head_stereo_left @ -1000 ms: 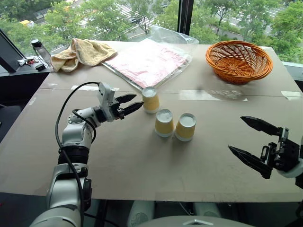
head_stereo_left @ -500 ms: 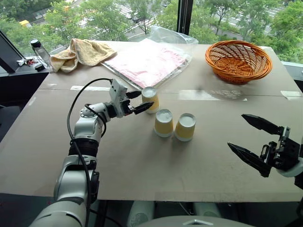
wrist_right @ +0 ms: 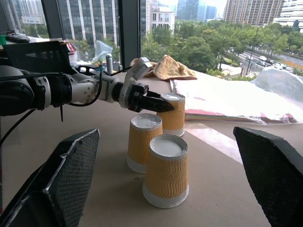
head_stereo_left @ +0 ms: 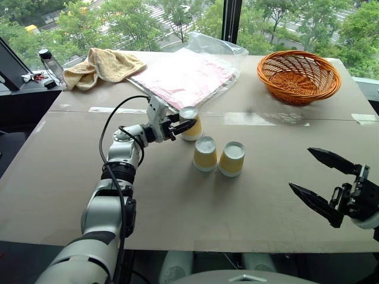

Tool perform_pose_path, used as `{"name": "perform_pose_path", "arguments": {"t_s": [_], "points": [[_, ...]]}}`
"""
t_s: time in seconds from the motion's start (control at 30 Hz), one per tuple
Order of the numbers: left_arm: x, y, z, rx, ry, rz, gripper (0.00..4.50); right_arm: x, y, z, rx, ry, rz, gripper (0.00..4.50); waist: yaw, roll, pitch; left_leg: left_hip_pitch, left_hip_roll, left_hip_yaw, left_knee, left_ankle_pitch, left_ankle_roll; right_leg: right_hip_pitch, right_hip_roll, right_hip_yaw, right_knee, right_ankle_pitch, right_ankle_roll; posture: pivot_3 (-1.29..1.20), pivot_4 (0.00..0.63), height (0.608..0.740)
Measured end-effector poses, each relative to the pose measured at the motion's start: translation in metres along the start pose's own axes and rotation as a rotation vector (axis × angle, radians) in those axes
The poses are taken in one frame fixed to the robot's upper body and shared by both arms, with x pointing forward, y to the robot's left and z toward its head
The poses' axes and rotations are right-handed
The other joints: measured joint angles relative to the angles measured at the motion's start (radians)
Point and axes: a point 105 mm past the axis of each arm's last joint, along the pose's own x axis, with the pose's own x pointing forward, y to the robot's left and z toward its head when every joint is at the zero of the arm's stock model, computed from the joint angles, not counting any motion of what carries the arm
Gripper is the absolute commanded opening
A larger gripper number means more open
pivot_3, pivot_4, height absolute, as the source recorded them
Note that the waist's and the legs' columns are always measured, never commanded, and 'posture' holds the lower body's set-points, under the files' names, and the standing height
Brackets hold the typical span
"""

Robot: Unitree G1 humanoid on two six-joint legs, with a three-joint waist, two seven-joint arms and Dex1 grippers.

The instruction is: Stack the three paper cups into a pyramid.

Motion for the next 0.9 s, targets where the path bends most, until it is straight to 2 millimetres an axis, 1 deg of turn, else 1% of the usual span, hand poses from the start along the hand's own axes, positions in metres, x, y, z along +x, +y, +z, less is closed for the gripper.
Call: {"name": "perform_pose_path", "arguments": {"t_s": [0.03, 0.1, 0.13, 0.17, 0.23, 0.33, 0.43, 0.5, 0.7, 0.9], "points": [[-0.001, -0.002, 0.006, -0.031, -0.025, -0.027, 2.46, -0.001, 0.000, 0.000, 0.005, -0.002, -0.003, 4.50, 0.000, 0.000, 0.000, 0.000, 0.000, 0.000, 0.000, 0.000, 0.000, 0.000, 0.000, 0.000, 0.000, 0.000, 0.000, 0.00, 0.150, 0.740], [-0.002, -0.010, 0.024, -0.051, -0.077, -0.095, 2.46, -0.003, 0.001, -0.001, 0.011, -0.008, -0.008, 4.50, 0.000, -0.001, 0.001, -0.001, 0.000, -0.001, 0.000, 0.000, 0.000, 0.000, 0.000, -0.001, 0.000, 0.000, 0.000, 0.00, 0.150, 0.740], [-0.003, -0.017, 0.039, -0.033, -0.103, -0.150, 2.46, -0.004, 0.002, -0.001, 0.014, -0.012, -0.009, 4.50, 0.000, -0.002, 0.001, -0.001, 0.000, -0.001, 0.000, 0.000, 0.000, 0.000, 0.000, -0.001, 0.000, 0.000, 0.000, 0.00, 0.150, 0.740], [-0.003, -0.021, 0.048, -0.019, -0.118, -0.181, 2.46, -0.004, 0.002, -0.001, 0.016, -0.014, -0.010, 4.50, 0.000, -0.002, 0.001, -0.001, 0.000, -0.001, 0.000, 0.000, 0.000, 0.000, 0.000, -0.001, 0.000, 0.000, 0.000, 0.00, 0.150, 0.740], [-0.005, -0.038, 0.068, 0.017, -0.134, -0.282, 2.46, -0.007, 0.003, -0.002, 0.023, -0.021, -0.011, 4.50, -0.001, -0.001, 0.001, -0.001, 0.000, -0.001, 0.000, 0.000, 0.000, 0.000, 0.000, 0.000, 0.000, 0.000, 0.000, 0.00, 0.150, 0.740], [-0.002, -0.059, 0.081, 0.040, -0.118, -0.387, 2.46, -0.010, 0.002, -0.003, 0.024, -0.029, -0.010, 4.50, 0.001, -0.001, 0.001, 0.000, 0.000, -0.001, 0.000, 0.000, 0.000, 0.001, 0.000, -0.001, 0.000, 0.000, 0.000, 0.00, 0.150, 0.740], [0.004, -0.076, 0.081, 0.053, -0.083, -0.449, 2.46, -0.011, 0.002, -0.002, 0.009, -0.038, -0.008, 4.50, 0.000, -0.001, 0.001, 0.000, 0.000, -0.001, 0.001, 0.000, 0.000, 0.001, 0.000, 0.000, 0.001, 0.000, 0.000, 0.00, 0.150, 0.740], [0.008, -0.082, 0.080, 0.056, -0.070, -0.466, 2.46, -0.012, 0.002, -0.002, 0.004, -0.043, -0.005, 4.50, 0.000, -0.001, 0.001, 0.000, 0.000, -0.001, 0.001, 0.000, 0.000, 0.001, 0.000, 0.000, 0.001, 0.000, 0.000, 0.00, 0.150, 0.740], [0.012, -0.091, 0.064, 0.053, -0.017, -0.490, 2.46, -0.014, 0.003, -0.005, 0.014, -0.057, -0.009, 4.50, 0.000, -0.001, 0.001, 0.000, 0.000, -0.001, 0.001, 0.000, 0.000, 0.001, 0.000, 0.000, 0.001, 0.000, 0.000, 0.00, 0.150, 0.740], [0.012, -0.095, 0.064, 0.080, -0.004, -0.503, 2.46, -0.016, 0.004, -0.007, 0.015, -0.068, -0.024, 4.50, 0.000, -0.001, 0.001, 0.000, 0.000, -0.001, 0.002, 0.000, 0.000, 0.001, 0.000, 0.000, 0.001, 0.000, 0.000, 0.00, 0.150, 0.740]]}}
